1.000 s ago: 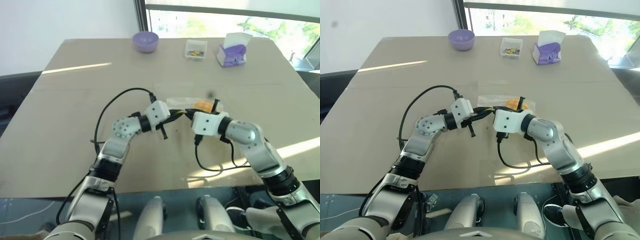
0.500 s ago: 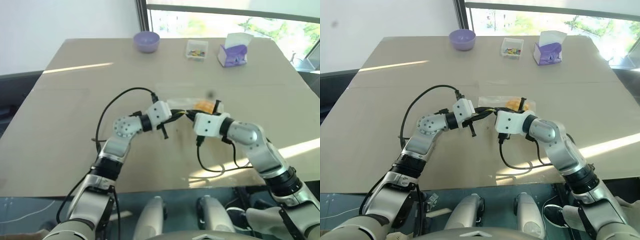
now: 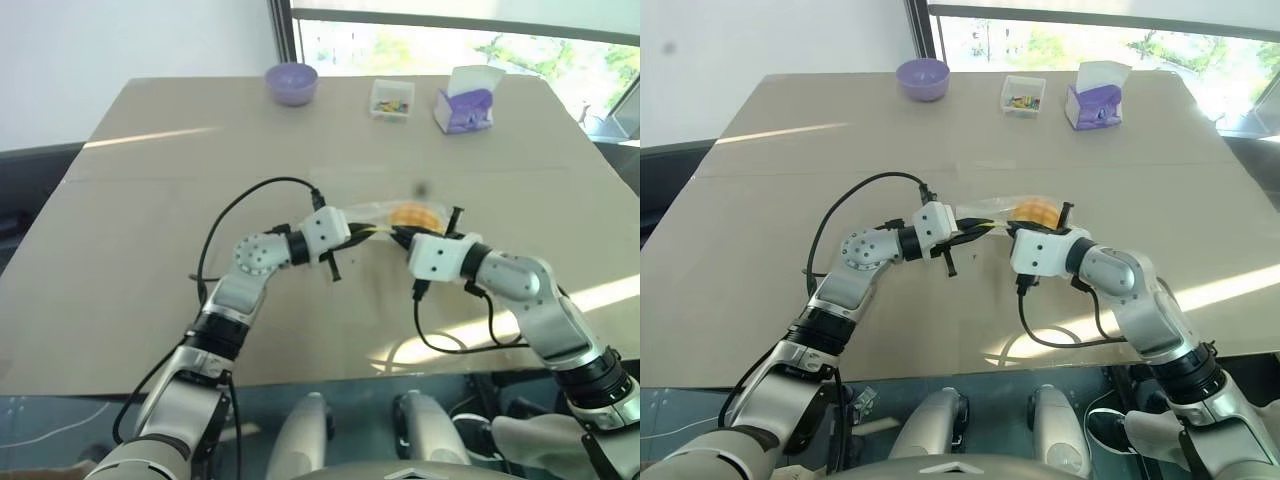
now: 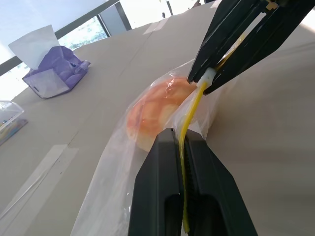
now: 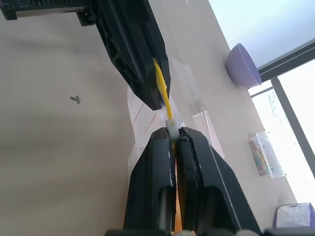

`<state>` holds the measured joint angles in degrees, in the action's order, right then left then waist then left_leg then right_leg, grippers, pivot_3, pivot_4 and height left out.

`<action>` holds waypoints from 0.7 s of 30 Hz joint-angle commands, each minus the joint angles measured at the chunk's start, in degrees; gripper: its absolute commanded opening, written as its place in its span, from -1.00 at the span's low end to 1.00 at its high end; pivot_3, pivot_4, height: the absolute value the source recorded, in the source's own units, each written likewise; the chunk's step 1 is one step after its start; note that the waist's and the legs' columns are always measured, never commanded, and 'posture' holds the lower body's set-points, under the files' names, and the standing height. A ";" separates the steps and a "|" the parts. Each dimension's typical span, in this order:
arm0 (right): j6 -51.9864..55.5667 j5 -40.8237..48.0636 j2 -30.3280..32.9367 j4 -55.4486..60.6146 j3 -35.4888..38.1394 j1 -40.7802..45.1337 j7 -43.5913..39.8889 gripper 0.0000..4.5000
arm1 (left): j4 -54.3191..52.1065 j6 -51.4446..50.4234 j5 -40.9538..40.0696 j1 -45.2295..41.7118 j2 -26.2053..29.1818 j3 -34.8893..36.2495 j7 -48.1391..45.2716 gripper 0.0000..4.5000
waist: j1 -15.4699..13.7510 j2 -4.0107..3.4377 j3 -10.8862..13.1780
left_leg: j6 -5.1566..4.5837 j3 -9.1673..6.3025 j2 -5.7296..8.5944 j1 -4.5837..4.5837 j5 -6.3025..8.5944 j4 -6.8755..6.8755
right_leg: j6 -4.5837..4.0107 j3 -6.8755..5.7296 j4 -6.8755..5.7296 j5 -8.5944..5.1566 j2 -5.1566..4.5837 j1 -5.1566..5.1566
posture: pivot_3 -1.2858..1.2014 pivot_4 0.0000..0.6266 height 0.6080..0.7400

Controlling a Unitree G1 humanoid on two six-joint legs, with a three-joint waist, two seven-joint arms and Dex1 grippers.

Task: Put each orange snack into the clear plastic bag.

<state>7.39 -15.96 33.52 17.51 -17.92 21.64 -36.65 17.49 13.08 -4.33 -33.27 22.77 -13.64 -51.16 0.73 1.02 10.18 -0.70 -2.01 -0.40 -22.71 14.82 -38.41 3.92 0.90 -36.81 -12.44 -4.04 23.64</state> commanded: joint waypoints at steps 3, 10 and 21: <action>1.52 -0.98 4.36 -1.45 7.49 -2.09 1.92 -0.98 | 0.70 0.17 -0.10 0.11 2.87 3.77 1.03 -1.00 | -0.01 0.00 0.00 | 0.00 0.00 0.00 0.00 0.00 0.00 | 0.00 0.00 0.00 0.00 0.00 0.00 | 0.03 -0.52 1.00; 0.45 -0.73 8.81 -4.66 10.44 -5.15 3.54 -0.98 | -0.51 0.07 -1.75 0.97 3.71 4.83 -0.28 -1.00 | -0.03 0.00 0.00 | 0.00 0.01 0.00 0.00 0.00 0.00 | 0.00 0.00 0.00 0.00 0.00 0.00 | 0.03 -0.52 1.00; -2.86 -0.47 13.40 -10.33 13.62 -8.62 5.31 -0.98 | -0.79 0.17 -3.09 1.49 4.81 5.04 -0.29 -1.00 | -0.02 0.00 0.00 | 0.00 0.03 0.00 0.00 0.00 0.00 | 0.00 0.02 0.00 0.00 -0.01 0.00 | 0.03 -0.52 1.00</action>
<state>3.30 -15.29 44.35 10.53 -10.14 14.13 -33.08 17.16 13.05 -5.82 -32.11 25.50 -13.60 -52.27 0.71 1.02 10.18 -0.70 -1.98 -0.40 -22.70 14.82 -38.41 3.92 0.93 -36.80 -12.44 -4.04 23.63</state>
